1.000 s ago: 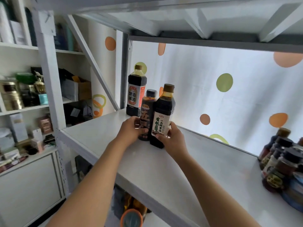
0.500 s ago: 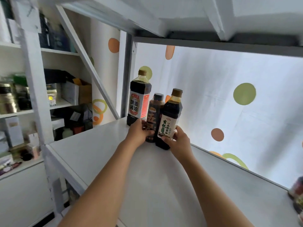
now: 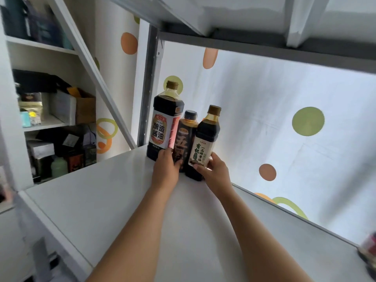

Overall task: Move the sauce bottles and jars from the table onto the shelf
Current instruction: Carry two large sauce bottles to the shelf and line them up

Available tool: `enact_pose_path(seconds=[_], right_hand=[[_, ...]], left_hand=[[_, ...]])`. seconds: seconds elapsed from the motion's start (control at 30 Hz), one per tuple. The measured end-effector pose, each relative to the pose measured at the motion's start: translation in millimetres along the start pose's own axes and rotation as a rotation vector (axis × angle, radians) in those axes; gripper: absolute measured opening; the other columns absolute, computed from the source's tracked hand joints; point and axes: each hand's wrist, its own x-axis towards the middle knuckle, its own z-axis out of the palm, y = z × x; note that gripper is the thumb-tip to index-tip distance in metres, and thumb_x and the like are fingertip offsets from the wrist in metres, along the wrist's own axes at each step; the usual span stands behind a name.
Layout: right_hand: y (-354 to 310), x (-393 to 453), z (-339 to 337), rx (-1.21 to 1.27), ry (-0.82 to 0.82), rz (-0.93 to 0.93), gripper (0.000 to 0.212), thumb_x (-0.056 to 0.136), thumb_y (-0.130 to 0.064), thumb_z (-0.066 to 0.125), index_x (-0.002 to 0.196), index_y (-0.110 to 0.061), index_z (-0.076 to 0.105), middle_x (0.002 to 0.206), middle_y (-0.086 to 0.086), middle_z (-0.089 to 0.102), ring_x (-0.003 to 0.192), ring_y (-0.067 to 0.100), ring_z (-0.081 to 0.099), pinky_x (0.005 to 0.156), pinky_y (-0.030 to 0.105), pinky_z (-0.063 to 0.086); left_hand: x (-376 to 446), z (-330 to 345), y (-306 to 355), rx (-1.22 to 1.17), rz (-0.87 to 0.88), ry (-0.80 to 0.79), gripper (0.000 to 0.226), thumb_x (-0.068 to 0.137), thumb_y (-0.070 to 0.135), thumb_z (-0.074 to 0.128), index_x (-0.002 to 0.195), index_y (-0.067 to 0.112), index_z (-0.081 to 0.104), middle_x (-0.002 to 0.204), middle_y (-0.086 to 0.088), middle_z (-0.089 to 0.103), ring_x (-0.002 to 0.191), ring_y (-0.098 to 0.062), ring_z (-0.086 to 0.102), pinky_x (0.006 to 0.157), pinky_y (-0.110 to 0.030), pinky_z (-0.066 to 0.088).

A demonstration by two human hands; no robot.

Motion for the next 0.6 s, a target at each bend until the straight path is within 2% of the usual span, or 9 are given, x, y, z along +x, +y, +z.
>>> enact_pose_path(seconds=[0.23, 0.37, 0.6], right_hand=[[-1, 4, 8, 0.011, 0.031, -0.015, 0.038, 0.081, -0.017, 0.076, 0.116, -0.020, 0.063, 0.107, -0.008, 0.073, 0.095, 0.007, 0.068, 0.081, 0.032, 0.058], [0, 2, 12, 0.022, 0.038, 0.003, 0.036, 0.082, -0.016, 0.075, 0.116, -0.021, 0.063, 0.105, -0.009, 0.072, 0.095, 0.005, 0.067, 0.081, 0.029, 0.057], [-6, -8, 18, 0.123, 0.028, 0.096, 0.031, 0.083, -0.014, 0.073, 0.113, -0.019, 0.066, 0.102, -0.008, 0.074, 0.094, 0.007, 0.069, 0.082, 0.026, 0.056]], left_hand=[[-2, 0, 3, 0.118, 0.049, 0.079, 0.022, 0.094, 0.013, 0.055, 0.115, 0.005, 0.052, 0.113, -0.013, 0.058, 0.097, -0.031, 0.061, 0.077, -0.040, 0.051], [-1, -2, 1, 0.139, 0.038, 0.044, 0.017, 0.093, 0.009, 0.054, 0.110, 0.005, 0.053, 0.111, -0.013, 0.058, 0.095, -0.033, 0.061, 0.077, -0.043, 0.052], [-8, -8, 11, 0.295, 0.133, -0.079, 0.025, 0.089, 0.002, 0.052, 0.114, 0.007, 0.054, 0.113, -0.012, 0.059, 0.101, -0.032, 0.059, 0.079, -0.041, 0.050]])
